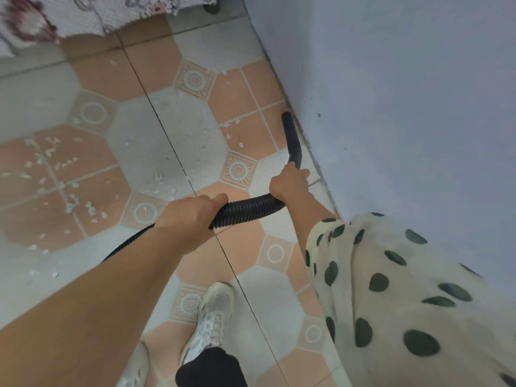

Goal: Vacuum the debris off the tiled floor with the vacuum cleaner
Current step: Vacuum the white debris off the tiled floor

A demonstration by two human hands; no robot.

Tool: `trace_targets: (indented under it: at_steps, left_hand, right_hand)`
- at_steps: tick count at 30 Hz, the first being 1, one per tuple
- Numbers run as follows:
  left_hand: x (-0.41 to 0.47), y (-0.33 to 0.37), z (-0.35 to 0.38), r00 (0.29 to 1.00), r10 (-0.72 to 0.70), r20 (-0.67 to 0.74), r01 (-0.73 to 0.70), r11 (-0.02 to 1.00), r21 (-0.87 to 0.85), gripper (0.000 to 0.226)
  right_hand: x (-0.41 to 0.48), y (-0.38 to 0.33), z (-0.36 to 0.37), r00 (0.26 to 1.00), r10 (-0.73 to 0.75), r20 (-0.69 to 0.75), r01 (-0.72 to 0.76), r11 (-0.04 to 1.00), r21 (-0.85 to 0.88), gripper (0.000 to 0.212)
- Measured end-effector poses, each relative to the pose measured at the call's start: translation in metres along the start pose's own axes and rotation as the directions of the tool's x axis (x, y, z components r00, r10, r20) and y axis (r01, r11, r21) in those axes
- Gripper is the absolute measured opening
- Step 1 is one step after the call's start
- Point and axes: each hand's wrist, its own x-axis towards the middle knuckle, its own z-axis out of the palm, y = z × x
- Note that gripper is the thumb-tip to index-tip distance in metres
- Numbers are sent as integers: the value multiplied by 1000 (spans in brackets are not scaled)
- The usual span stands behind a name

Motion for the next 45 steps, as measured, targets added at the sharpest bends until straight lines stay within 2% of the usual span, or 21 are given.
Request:
trace_targets:
  at_steps: [8, 12, 17, 25, 31, 38, 45]
  left_hand:
    - [8, -27, -11, 992, -117, -51, 114, 992, -56, 35]
    - [9, -49, -9, 986, -157, -45, 152, 982, -112, 34]
    - [6, -61, -3, 985, -168, -46, 160, 975, -151, 34]
    - [-8, -50, -3, 992, -120, -33, 117, 989, -92, 34]
    - [-19, -30, 0, 1000, -21, 8, 21, 999, -44, 35]
    - [-31, 8, 16, 985, 134, 105, -140, 989, 50, 37]
    - [-43, 38, 36, 966, 205, 159, -223, 969, 104, 36]
  right_hand:
    - [21, -63, -2, 979, -199, 51, 206, 960, -189, 76]
    - [26, -90, 8, 945, -319, 79, 328, 912, -246, 73]
    - [27, -100, 18, 933, -352, 75, 360, 898, -253, 76]
    - [5, -80, 17, 968, -246, 54, 251, 949, -190, 73]
    - [-18, -26, 25, 1000, -21, 3, 21, 997, -71, 81]
    - [-53, 53, 35, 975, 219, 43, -222, 967, 122, 77]
    - [-76, 109, 45, 938, 337, 81, -346, 926, 154, 66]
